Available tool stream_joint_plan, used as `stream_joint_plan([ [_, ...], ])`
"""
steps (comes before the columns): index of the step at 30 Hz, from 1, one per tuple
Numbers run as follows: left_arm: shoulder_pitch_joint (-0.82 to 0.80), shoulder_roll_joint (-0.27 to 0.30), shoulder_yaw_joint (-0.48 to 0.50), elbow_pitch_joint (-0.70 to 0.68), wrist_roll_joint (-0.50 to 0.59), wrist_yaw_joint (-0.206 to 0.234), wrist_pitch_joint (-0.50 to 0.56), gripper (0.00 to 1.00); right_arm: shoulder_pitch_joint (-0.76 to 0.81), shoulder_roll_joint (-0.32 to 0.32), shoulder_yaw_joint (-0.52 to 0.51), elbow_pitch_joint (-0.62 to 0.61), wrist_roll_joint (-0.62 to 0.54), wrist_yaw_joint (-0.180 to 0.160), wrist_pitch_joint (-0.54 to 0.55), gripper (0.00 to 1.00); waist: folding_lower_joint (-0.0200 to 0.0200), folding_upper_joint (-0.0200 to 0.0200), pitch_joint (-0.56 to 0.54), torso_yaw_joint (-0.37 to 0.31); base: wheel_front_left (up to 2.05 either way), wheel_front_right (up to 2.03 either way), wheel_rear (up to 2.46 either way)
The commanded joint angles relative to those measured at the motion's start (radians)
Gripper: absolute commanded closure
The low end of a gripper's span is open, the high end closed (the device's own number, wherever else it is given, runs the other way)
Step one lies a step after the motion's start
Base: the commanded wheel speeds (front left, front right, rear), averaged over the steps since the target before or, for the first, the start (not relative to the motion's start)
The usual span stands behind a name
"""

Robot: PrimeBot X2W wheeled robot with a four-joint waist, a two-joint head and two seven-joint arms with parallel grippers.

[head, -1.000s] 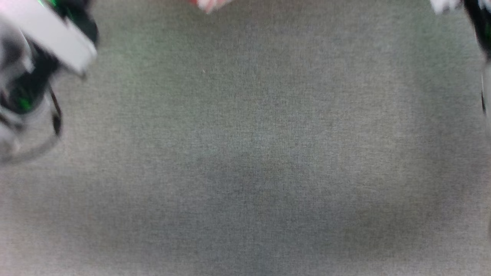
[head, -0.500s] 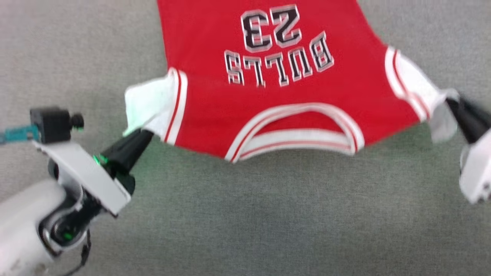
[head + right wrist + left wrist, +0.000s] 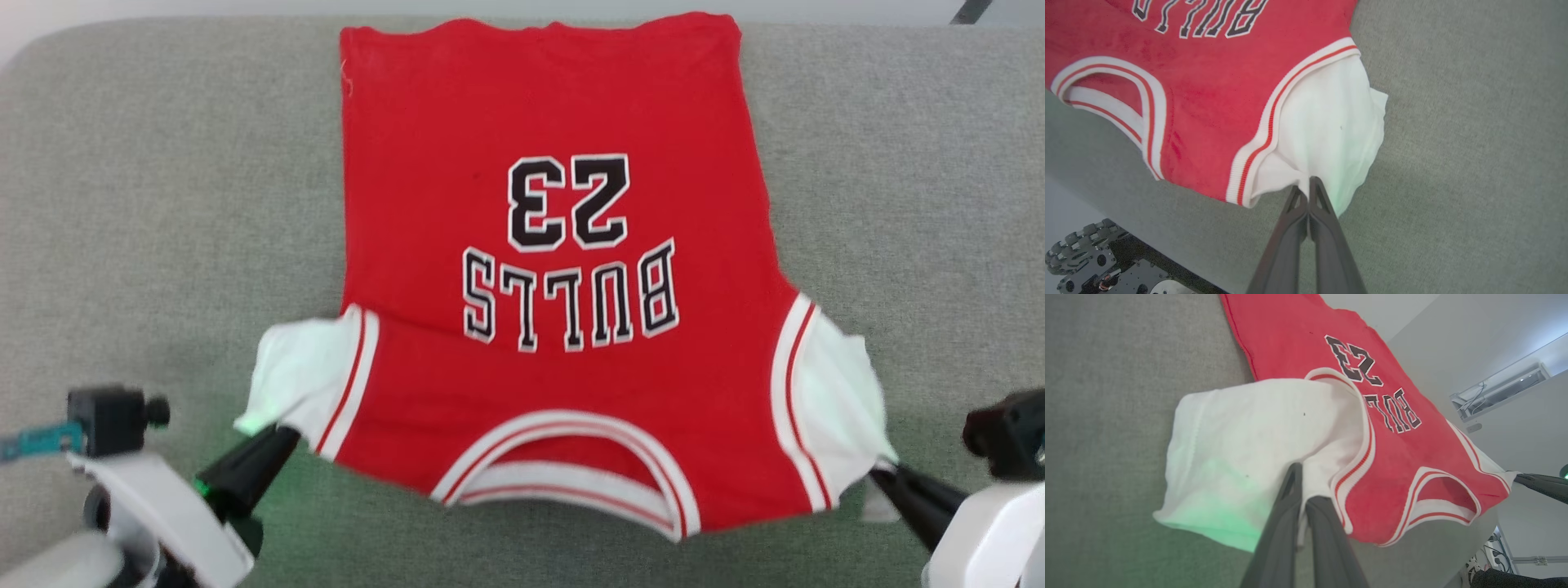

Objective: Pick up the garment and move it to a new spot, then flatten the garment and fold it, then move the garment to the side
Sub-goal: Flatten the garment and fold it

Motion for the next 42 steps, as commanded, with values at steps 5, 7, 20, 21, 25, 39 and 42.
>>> stream_joint_plan([
  [5,0.114,0.044,0.002,-0.01,0.019,0.0,0.001,1.0,0.094,-0.002,0.047,-0.045,-0.017,-0.001,0.025,1.0,0.0,0.0,0.006,-0.011,0.0,0.0,0.0],
  [7,0.144,0.062,-0.006,-0.017,0.028,0.0,0.001,1.0,0.117,0.0,0.058,-0.056,-0.022,-0.001,0.031,1.0,0.0,0.0,0.009,-0.012,0.0,0.0,0.0],
  [20,0.118,-0.033,-0.035,0.1,0.088,0.001,0.043,1.0,0.091,0.012,0.173,0.058,0.009,-0.001,0.025,1.0,0.0,0.0,0.057,-0.01,0.0,0.0,0.0],
  [21,0.112,-0.048,-0.041,0.122,0.095,0.002,0.048,1.0,0.08,0.007,0.179,0.079,0.006,-0.001,0.021,1.0,0.0,0.0,0.062,-0.01,0.0,0.0,0.0],
  [25,0.094,-0.089,-0.054,0.169,0.101,0.006,0.061,1.0,0.057,0.004,0.203,0.145,-0.001,-0.001,-0.004,1.0,0.0,0.0,0.074,-0.009,0.0,0.0,0.0],
  [39,0.062,-0.145,-0.088,0.248,0.11,0.012,0.055,1.0,-0.024,0.006,0.272,0.339,-0.04,-0.001,-0.12,1.0,0.0,0.0,0.099,-0.004,0.0,0.0,0.0],
  [42,0.058,-0.15,-0.092,0.252,0.112,0.012,0.051,1.0,-0.035,0.002,0.287,0.362,-0.043,-0.001,-0.13,1.0,0.0,0.0,0.096,-0.006,0.0,0.0,0.0],
])
